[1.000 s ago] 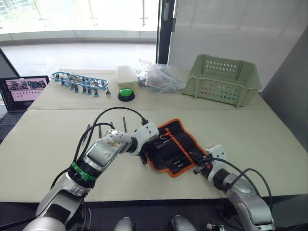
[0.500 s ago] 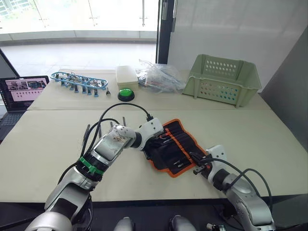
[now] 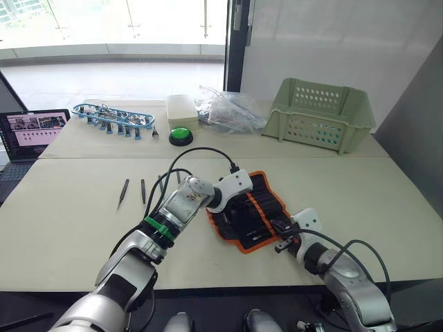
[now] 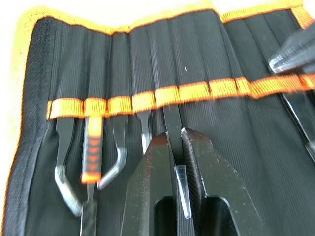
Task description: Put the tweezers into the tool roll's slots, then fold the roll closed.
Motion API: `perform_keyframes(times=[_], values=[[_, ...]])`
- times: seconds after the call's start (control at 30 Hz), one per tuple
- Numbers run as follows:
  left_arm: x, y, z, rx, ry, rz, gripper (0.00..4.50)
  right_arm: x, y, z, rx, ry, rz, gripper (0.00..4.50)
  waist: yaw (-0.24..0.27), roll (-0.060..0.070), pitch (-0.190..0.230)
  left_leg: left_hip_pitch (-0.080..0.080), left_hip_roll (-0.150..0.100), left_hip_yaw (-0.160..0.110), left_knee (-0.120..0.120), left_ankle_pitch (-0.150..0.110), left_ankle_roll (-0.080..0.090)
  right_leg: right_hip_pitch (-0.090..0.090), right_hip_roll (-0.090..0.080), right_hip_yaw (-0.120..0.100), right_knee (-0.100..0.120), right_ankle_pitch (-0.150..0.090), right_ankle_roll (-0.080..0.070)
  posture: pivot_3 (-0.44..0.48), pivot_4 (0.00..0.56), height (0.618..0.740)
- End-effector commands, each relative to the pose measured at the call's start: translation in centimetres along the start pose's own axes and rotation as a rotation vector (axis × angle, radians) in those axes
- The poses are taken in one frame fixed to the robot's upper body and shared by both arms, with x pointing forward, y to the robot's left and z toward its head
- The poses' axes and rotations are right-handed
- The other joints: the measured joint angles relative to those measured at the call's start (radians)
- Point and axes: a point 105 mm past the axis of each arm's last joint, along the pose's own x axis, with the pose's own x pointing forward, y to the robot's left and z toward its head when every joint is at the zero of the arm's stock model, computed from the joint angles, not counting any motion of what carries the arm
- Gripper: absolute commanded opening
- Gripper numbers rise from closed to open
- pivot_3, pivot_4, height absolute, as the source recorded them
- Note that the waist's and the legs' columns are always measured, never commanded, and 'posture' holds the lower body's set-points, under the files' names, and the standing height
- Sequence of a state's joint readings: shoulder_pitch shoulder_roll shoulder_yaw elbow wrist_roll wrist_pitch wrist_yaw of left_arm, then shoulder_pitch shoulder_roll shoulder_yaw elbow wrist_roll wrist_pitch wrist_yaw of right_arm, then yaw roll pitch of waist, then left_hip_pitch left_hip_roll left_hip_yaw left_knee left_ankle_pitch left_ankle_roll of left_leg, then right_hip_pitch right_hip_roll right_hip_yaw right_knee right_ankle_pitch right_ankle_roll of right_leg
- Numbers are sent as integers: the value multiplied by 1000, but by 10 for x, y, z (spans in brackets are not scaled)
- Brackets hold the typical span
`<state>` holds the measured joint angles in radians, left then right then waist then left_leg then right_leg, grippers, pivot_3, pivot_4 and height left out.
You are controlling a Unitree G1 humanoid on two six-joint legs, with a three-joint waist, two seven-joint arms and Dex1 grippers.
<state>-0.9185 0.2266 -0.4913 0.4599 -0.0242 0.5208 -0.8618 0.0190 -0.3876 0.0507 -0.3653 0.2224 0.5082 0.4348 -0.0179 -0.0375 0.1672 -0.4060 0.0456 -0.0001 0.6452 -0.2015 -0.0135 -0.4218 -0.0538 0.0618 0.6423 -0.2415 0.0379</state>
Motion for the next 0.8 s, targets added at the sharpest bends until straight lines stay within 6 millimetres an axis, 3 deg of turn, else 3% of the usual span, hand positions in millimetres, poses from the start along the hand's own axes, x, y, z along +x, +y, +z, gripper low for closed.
perform_keyframes(times=[0.03, 0.33, 0.43, 0.6, 0.77, 0.8], values=[[5, 8, 16, 44, -49, 26, 0, 1, 21, -30, 42, 137, 73, 18, 0, 0, 0, 0, 0, 0, 0, 0, 0, 0, 0, 0, 0, 0, 0, 0, 150, 724], [5, 21, 11, 35, -85, 66, 0, 0, 23, -30, 36, 150, 74, 18, 3, -2, -2, 1, 0, 0, 2, 0, 0, 2, 0, 1, 0, 0, 1, 0, 150, 724], [-7, 28, 16, 23, -129, 90, 1174, -1, 21, -31, 32, 160, 54, 0, -2, -2, -2, 0, 0, 0, 2, 0, 0, 2, 0, 1, 0, 1, 2, 0, 150, 724], [-67, 41, 25, -44, -287, 144, 2832, 1, 17, -32, 25, 184, 18, 0, -24, -1, -3, 1, 2, 0, 0, 0, 0, 0, 3, 3, 1, 1, 1, 0, 150, 724], [-125, 42, -8, -208, -314, 270, 4446, 3, 17, -34, 32, 192, 15, 0, -27, -1, -3, 2, 3, 0, 0, 0, 0, 1, 4, 3, 1, 1, 1, 0, 150, 724], [-137, 41, -19, -233, -303, 314, 4482, 3, 17, -34, 31, 195, 16, 0, -26, -1, -3, 2, 3, 0, 0, 0, 0, 1, 4, 4, 1, 1, 1, 0, 150, 724]])
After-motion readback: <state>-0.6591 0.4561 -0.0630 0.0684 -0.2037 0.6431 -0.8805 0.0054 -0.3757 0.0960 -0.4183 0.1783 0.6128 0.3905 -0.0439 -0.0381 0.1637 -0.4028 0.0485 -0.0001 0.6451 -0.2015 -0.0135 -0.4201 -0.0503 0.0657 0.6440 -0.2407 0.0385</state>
